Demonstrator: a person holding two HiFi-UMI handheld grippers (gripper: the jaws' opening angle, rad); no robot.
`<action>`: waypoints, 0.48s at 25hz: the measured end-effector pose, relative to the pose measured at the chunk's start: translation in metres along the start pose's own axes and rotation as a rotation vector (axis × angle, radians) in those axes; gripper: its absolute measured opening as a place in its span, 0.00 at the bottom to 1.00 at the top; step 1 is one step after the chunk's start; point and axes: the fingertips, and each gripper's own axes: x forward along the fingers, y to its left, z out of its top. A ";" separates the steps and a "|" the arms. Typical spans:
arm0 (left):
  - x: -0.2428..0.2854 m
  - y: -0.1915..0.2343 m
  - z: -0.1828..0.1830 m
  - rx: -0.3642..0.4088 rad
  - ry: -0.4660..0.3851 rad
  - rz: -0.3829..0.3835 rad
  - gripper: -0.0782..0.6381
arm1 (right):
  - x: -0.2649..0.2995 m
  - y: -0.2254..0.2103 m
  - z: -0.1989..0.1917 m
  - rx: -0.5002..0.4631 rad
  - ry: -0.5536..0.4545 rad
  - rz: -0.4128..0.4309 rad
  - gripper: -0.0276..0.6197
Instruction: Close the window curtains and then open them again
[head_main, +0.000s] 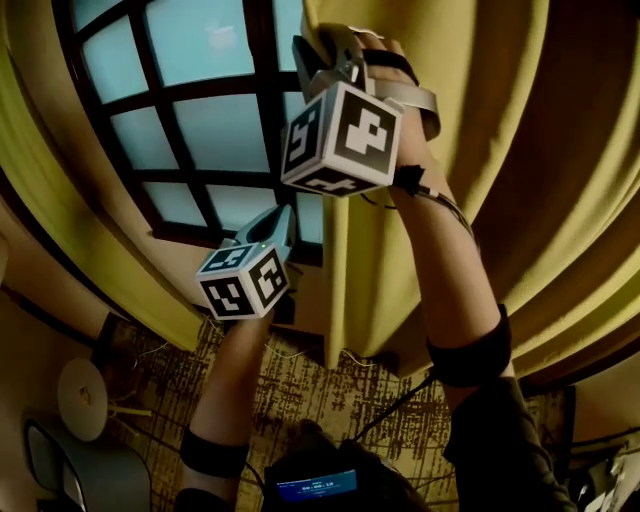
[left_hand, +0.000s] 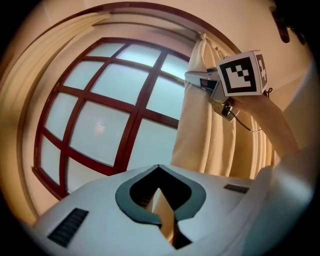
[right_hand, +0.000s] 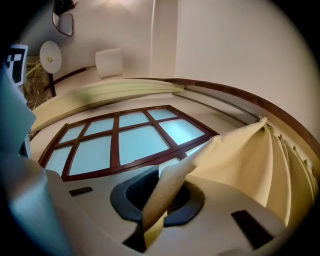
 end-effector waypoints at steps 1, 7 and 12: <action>-0.004 -0.005 -0.004 0.001 0.007 -0.002 0.12 | -0.005 -0.002 -0.001 0.020 -0.002 0.003 0.12; -0.040 -0.015 -0.020 0.012 0.030 -0.040 0.12 | -0.049 0.002 -0.011 0.080 0.065 -0.037 0.54; -0.067 -0.007 -0.034 0.027 0.059 -0.111 0.12 | -0.099 0.015 -0.040 0.106 0.216 -0.121 0.54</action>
